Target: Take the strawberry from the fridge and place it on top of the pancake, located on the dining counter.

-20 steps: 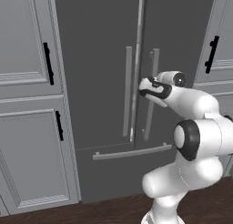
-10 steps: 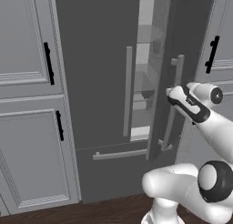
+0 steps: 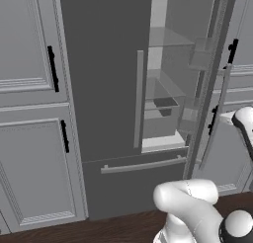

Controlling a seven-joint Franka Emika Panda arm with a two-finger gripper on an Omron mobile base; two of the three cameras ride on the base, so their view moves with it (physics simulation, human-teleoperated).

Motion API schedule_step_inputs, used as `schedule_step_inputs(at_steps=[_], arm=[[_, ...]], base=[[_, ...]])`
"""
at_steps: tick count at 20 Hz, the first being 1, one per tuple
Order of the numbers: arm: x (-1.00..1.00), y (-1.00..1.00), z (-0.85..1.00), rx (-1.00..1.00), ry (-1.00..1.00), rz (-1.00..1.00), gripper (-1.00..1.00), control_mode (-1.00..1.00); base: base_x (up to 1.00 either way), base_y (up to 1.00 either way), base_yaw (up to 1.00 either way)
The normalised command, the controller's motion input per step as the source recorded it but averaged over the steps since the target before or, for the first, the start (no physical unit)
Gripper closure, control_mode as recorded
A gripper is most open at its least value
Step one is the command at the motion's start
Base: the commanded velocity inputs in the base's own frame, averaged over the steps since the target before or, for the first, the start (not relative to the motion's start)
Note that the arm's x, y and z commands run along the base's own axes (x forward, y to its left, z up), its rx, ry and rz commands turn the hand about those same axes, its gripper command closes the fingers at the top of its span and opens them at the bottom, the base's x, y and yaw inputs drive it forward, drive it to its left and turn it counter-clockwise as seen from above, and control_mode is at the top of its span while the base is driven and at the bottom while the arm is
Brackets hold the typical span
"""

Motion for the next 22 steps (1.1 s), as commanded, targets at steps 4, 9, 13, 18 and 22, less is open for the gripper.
schedule_step_inputs(at_steps=[4, 9, 13, 18, 22], arm=[[-0.08, -0.52, 0.00, 0.02, 0.02, 0.00, 1.00, -1.00], [-0.19, -0.30, 0.02, 0.01, 0.12, 0.00, -1.00, -1.00], [-0.44, 0.52, 0.15, -0.21, 0.26, -0.11, -1.00, -1.00], [-0.16, 0.98, 0.18, -0.47, 0.29, -0.18, -1.00, -1.00], [0.00, 1.00, 0.02, -0.71, 0.28, -0.07, -1.00, -1.00]], base=[[0.00, 0.00, 0.00], [0.00, 0.00, 0.00], [0.00, 0.00, 0.00], [0.00, 0.00, 0.00], [0.00, 0.00, 0.00]])
